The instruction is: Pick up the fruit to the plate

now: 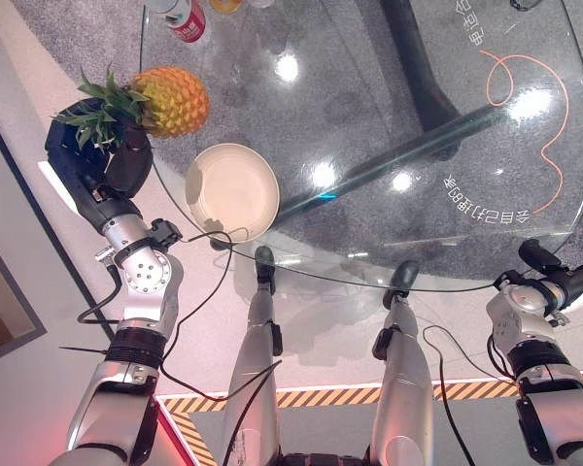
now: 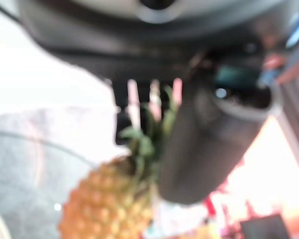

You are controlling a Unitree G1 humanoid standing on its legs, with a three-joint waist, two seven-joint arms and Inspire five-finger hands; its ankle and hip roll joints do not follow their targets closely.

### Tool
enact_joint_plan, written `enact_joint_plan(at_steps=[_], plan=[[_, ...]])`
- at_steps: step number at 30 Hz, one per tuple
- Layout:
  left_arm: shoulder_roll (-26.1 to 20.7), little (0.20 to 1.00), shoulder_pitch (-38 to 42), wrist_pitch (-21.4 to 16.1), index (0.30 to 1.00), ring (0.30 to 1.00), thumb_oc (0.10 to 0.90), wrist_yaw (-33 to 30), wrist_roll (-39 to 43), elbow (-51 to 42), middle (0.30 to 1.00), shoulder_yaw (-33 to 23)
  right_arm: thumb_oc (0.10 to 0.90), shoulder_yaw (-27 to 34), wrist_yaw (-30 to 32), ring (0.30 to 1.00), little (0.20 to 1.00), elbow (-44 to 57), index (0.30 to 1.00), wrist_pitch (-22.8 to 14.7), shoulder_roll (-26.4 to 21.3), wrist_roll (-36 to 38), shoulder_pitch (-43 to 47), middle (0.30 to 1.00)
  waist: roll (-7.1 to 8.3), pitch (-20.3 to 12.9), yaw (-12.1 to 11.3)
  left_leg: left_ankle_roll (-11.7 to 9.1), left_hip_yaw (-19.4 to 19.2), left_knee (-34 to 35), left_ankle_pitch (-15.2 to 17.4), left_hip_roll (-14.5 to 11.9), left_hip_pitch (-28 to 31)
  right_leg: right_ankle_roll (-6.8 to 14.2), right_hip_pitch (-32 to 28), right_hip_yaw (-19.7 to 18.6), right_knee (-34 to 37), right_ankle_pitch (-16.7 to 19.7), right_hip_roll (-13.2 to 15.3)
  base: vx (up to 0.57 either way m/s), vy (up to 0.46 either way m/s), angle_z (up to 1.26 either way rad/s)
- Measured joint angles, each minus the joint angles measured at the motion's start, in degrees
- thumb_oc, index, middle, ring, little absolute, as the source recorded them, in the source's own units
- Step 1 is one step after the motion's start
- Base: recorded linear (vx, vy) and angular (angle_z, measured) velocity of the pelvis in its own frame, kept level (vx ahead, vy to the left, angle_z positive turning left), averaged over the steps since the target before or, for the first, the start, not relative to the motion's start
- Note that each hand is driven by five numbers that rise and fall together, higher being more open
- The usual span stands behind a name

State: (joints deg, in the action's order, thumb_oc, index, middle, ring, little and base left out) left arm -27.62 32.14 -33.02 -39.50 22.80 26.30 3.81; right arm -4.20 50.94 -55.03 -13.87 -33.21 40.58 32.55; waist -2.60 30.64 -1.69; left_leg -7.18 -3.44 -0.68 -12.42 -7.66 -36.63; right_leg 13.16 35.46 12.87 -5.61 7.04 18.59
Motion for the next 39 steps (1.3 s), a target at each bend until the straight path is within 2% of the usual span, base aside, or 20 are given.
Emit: enact_joint_plan(at_steps=[7,14,22,39], plan=[[-0.8,0.200,-0.3,0.0,0.300,0.300,0.100,-0.5,-6.1,-0.3,0.300,1.5,0.800,2.7,-4.2,0.900,0.900,-8.4,0.900,-0.1,-0.1,3.3,0.1,0.900,0.00,0.0,-1.3,0.0,1.1,-0.3,0.0,0.0,0.1,0.1,-1.1,1.0,0.0,-0.2,-0.1,-0.01,-0.030,0.05],[-2.0,0.200,-2.0,0.0,0.300,0.300,0.100,-1.0,-7.2,-0.5,0.300,2.4,0.800,3.4,-7.6,0.900,0.900,-12.3,0.900,0.0,-0.1,7.2,0.1,0.900,0.00,0.0,-1.7,0.0,1.5,-0.5,-0.1,0.0,0.3,0.2,-1.6,1.3,0.0,-0.2,-0.1,-0.02,-0.017,0.01],[-2.1,0.200,-3.2,0.0,0.300,0.300,0.100,0.7,-6.7,-0.5,0.300,4.2,0.800,4.3,-8.4,0.900,0.900,-14.9,0.900,2.1,-0.1,7.3,0.1,0.900,-0.01,0.0,-2.5,0.0,2.5,-0.8,-0.1,0.0,0.4,0.2,-2.6,2.3,-0.2,-0.5,-0.2,-0.03,-0.027,0.04],[-2.2,0.200,-5.6,0.1,0.300,0.300,0.100,4.2,-5.6,-0.5,0.300,8.1,0.800,4.4,-8.7,0.900,0.900,-15.5,0.900,3.4,-0.1,7.4,0.6,0.900,-0.03,0.0,-2.9,0.2,2.8,-1.3,0.0,0.0,0.6,0.5,-3.3,2.5,0.0,-0.8,-0.2,0.00,0.004,0.00]])
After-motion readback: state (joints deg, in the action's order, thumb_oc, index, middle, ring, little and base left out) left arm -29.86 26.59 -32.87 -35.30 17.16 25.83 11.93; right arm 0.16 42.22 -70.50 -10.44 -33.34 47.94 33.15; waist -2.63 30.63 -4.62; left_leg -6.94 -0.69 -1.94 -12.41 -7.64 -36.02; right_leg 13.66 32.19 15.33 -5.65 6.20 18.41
